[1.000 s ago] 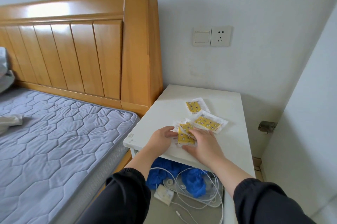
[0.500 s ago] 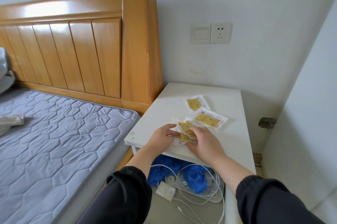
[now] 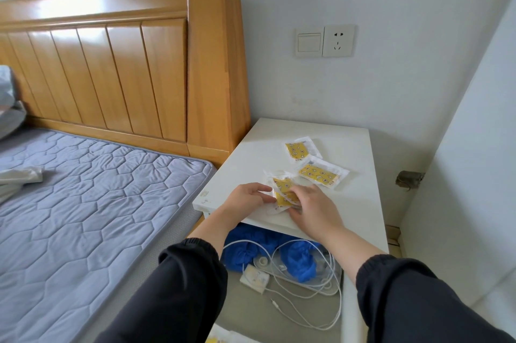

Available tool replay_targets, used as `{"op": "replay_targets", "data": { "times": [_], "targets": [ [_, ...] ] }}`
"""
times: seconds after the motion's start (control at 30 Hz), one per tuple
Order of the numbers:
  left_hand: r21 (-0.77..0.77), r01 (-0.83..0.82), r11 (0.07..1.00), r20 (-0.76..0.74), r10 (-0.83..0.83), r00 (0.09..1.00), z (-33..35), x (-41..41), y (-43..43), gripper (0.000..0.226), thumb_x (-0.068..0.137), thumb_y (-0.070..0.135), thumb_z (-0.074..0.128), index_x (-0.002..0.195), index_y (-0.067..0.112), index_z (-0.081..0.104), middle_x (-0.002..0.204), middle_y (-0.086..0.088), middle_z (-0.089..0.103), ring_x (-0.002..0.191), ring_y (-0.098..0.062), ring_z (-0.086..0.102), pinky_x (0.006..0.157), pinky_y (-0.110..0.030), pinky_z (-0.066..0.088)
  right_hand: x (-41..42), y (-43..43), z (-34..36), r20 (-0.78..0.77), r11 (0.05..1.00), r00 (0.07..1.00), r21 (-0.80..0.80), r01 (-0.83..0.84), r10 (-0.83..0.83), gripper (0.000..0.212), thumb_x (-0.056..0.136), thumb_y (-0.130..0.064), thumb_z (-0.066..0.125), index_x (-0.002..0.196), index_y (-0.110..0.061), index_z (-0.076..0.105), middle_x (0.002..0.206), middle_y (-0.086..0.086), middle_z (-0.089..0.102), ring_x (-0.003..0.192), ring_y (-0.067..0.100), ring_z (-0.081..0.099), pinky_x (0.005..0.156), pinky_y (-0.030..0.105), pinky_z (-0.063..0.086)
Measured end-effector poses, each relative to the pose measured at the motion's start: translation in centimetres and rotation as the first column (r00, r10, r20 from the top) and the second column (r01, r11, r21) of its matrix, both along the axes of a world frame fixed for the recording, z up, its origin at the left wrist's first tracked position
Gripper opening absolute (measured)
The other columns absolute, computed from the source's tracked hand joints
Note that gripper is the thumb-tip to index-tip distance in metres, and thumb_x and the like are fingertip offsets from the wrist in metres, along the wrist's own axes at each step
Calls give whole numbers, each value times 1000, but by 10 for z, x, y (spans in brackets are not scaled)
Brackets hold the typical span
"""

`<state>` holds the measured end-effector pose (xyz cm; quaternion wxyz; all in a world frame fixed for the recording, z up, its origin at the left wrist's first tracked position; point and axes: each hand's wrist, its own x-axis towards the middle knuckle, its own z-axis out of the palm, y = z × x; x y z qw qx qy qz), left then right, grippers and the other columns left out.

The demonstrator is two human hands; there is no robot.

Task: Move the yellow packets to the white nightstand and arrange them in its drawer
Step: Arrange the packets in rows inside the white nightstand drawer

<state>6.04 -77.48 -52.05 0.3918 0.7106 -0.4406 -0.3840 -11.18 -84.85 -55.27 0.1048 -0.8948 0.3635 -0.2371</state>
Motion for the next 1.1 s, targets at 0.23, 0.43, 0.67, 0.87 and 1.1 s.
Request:
{"op": "replay_targets", "data": {
  "times": [0.23, 0.43, 0.67, 0.87, 1.1],
  "targets": [
    [58, -269, 961, 2, 269, 963, 5, -6, 13, 28, 91, 1, 40, 93, 6, 67, 65, -7, 68, 58, -18, 63, 67, -29, 58, -9, 7, 3, 36, 998, 998, 33, -46, 45, 40, 92, -14, 55, 131, -16, 57, 132, -1, 57, 122, 16, 47, 95, 27, 41],
    [270, -276, 922, -257, 345, 903, 22, -25, 10, 16, 97, 11, 46, 105, -1, 53, 75, -18, 66, 66, -30, 68, 69, -32, 58, -12, 9, -4, 97, 998, 994, 0, -56, 56, 25, 90, -7, 54, 111, -9, 68, 96, 11, 67, 95, 27, 60, 76, 37, 49],
    [151, -260, 954, -506, 301, 809, 8, -23, -5, 33, 90, 27, 65, 111, 3, 61, 107, -18, 69, 94, -30, 70, 73, -37, 59, -16, 8, -12, 136, 987, 978, -43, -155, 159, 35, 88, -4, 57, 122, -7, 63, 120, 8, 65, 112, 26, 56, 93, 30, 44],
    [104, -428, 898, -187, 441, 878, -2, -25, -18, 8, 80, 15, 71, 80, 9, 65, 84, -8, 66, 84, -24, 62, 71, -31, 54, -20, 13, -8, 204, 954, 962, 201, -225, 184, 54, 90, -31, 46, 142, -16, 42, 142, 0, 49, 130, 12, 45, 106, 28, 39],
    [-33, -449, 893, -94, 445, 891, -13, -8, -32, 13, 90, 8, 55, 91, 9, 68, 94, -10, 68, 82, -21, 61, 59, -26, 49, -7, -29, 12, 321, 979, 929, 149, 142, -184, 40, 95, -17, 51, 133, -6, 50, 143, 7, 44, 135, 20, 36, 110, 31, 31]
  ]
}}
